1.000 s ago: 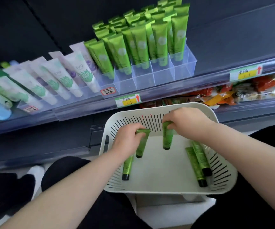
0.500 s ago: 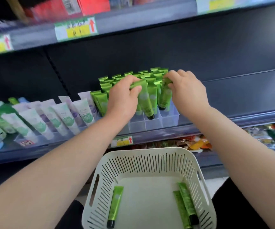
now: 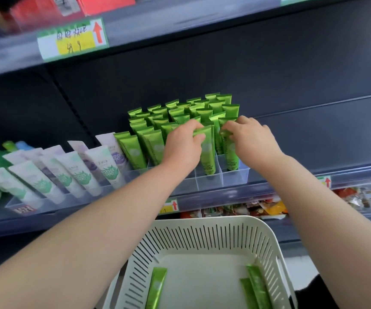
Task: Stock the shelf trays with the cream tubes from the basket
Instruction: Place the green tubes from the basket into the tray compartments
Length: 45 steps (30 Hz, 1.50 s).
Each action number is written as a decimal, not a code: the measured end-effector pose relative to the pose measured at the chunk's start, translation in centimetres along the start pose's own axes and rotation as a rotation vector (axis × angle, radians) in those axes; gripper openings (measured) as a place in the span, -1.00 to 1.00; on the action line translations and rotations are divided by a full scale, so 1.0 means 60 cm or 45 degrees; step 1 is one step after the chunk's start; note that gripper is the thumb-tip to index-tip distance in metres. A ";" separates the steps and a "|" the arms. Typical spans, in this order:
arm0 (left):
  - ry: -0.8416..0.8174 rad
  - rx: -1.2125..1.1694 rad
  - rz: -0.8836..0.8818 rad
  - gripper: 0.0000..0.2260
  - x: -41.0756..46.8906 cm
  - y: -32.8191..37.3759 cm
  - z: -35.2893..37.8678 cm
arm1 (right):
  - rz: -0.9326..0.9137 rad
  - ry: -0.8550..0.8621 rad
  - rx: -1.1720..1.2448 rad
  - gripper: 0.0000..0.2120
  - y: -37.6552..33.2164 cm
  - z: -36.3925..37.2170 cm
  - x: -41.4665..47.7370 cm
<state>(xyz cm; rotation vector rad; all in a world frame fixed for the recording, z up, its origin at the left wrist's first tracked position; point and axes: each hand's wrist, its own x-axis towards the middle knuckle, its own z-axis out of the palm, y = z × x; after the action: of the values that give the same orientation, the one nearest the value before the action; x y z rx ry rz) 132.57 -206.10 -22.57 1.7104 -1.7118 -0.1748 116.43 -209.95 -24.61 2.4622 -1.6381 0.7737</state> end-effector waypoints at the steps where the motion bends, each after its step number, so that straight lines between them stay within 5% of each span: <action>1: -0.018 0.006 -0.004 -0.84 0.003 0.001 0.006 | 0.002 0.000 0.011 -0.59 -0.001 0.001 0.001; 13: -0.017 0.030 -0.034 -0.82 0.008 0.020 0.012 | -0.043 0.187 -0.064 -0.49 -0.002 -0.013 -0.020; 24: 0.077 -0.116 0.104 -0.82 -0.073 0.015 -0.037 | -0.064 0.110 -0.110 -0.55 -0.029 -0.019 -0.127; 34: -0.227 -0.110 0.037 -0.80 -0.253 -0.096 0.041 | -0.037 -0.407 -0.111 -0.63 -0.074 0.086 -0.260; 41: -0.665 0.147 -0.256 -0.73 -0.342 -0.226 0.116 | 0.129 -1.197 -0.187 -0.59 -0.071 0.222 -0.315; 45: -0.770 0.182 -0.371 -0.70 -0.381 -0.292 0.130 | 0.281 -1.425 -0.300 -0.55 -0.053 0.289 -0.352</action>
<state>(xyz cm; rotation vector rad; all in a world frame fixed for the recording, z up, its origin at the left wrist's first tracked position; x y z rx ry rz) 140.04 -190.04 -46.60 2.1587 -1.9068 -0.7875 119.20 -196.74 -48.60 2.6633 -2.0782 -0.9615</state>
